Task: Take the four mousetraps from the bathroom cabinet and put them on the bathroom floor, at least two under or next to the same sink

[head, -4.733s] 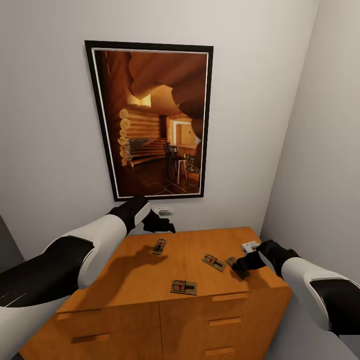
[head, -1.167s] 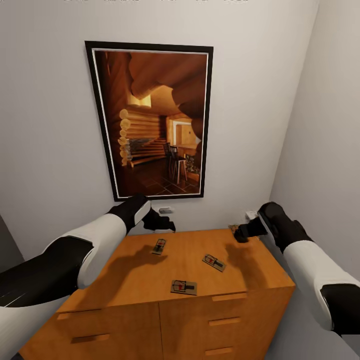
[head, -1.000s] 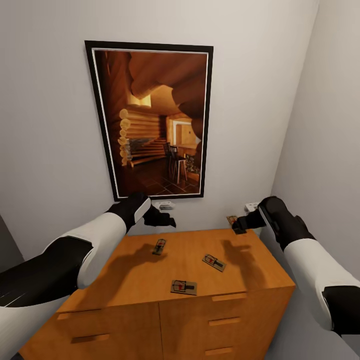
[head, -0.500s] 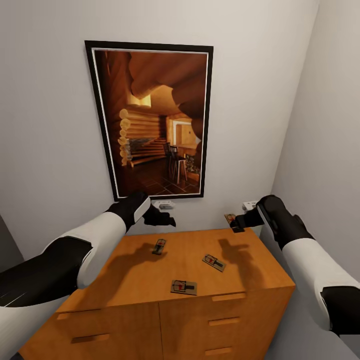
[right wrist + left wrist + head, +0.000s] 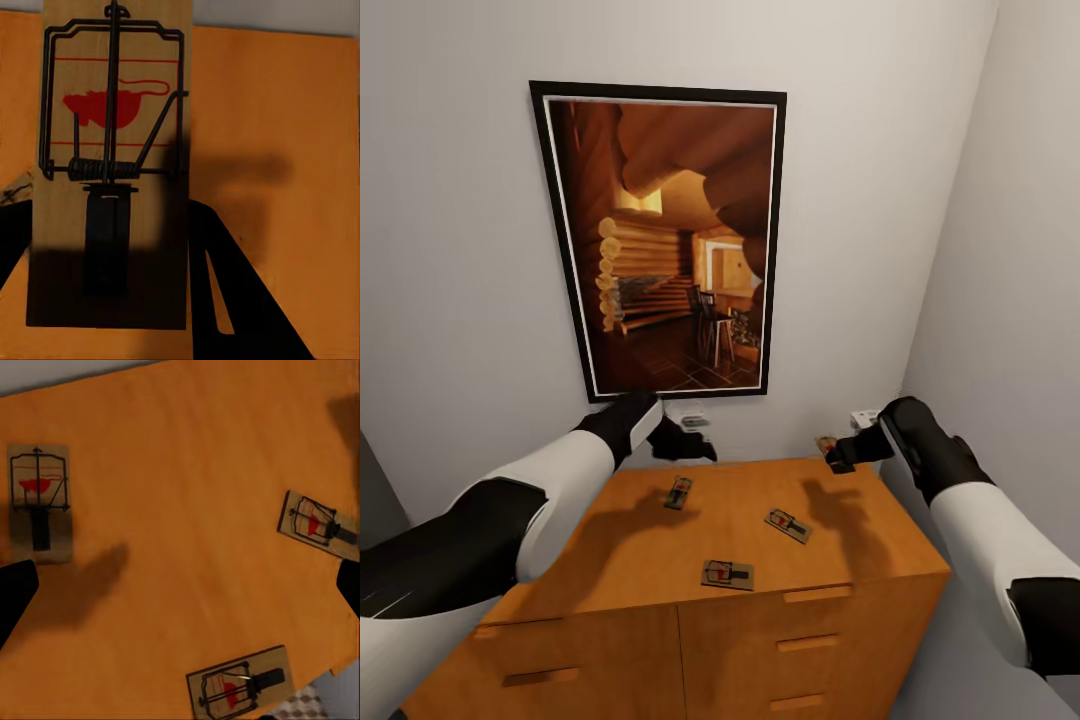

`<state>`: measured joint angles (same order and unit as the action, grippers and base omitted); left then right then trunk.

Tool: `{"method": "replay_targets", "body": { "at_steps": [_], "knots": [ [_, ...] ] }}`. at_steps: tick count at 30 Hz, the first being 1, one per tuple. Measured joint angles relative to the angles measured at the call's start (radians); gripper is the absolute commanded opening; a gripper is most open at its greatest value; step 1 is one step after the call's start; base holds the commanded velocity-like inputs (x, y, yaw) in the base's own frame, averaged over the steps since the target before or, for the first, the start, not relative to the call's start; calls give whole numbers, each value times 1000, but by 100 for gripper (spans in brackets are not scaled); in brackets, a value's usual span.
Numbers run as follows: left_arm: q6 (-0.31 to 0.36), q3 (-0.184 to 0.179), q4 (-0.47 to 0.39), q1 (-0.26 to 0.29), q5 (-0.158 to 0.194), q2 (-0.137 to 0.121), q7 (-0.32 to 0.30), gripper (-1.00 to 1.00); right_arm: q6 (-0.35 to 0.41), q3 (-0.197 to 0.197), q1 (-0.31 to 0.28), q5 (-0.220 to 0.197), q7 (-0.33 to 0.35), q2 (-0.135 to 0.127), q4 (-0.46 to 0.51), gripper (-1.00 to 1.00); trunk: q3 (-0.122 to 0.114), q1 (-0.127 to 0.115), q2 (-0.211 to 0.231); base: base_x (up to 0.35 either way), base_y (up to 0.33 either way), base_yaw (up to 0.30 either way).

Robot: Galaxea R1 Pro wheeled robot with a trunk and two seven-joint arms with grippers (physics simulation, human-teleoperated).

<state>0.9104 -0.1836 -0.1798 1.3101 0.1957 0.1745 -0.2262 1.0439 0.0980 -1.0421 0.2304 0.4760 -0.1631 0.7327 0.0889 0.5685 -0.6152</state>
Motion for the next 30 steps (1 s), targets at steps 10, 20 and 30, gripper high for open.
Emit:
{"method": "replay_targets", "body": {
  "at_steps": [10,20,30],
  "knots": [
    [21,1,57,-57,32,0,-8,100,0,1,42,-2,9,-10,-27,-100,0,0,0,0,0,0],
    [-24,-3,17,-113,61,-1,-2,100,0,-1,98,-3,10,-12,-28,-100,0,0,0,0,0,0],
    [2,-7,-39,-170,29,-26,27,100,0,-34,155,-3,21,-12,-18,-100,0,0,0,0,0,0]
  ]
}}
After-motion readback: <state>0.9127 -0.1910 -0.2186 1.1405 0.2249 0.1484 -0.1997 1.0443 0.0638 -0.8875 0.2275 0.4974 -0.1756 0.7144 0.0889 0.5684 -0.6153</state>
